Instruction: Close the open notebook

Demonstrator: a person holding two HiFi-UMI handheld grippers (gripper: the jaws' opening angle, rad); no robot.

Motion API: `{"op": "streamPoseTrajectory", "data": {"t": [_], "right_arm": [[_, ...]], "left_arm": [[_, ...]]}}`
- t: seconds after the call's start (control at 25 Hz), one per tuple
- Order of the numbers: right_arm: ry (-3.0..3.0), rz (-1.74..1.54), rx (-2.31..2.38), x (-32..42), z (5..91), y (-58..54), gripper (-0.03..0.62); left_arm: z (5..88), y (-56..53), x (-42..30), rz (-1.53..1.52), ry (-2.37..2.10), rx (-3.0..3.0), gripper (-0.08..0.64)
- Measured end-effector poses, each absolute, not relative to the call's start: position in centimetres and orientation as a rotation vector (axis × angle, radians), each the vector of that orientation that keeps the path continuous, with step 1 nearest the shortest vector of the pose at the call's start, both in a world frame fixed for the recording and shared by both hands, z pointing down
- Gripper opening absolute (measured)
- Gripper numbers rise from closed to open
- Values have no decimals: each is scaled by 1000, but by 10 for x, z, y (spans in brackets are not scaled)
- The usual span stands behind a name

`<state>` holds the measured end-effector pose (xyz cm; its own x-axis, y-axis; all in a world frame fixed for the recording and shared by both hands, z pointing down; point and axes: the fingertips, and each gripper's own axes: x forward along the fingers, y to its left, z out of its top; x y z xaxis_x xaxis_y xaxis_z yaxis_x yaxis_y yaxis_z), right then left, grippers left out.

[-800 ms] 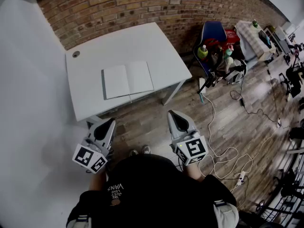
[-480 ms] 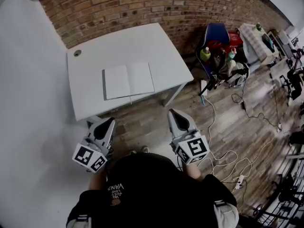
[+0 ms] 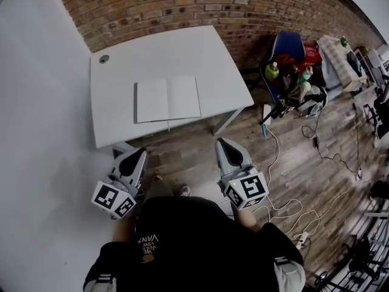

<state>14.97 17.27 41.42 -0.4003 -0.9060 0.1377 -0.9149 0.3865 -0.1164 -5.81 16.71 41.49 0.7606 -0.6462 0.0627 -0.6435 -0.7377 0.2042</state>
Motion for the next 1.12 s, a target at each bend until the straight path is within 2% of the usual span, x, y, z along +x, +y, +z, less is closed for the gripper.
{"op": "streamPoseTrajectory", "data": {"t": [1.12], "right_arm": [[-2406,297,1922,85,416,54,-2]], "left_arm": [[424,19,-110,35,-730,2818,9]]}}
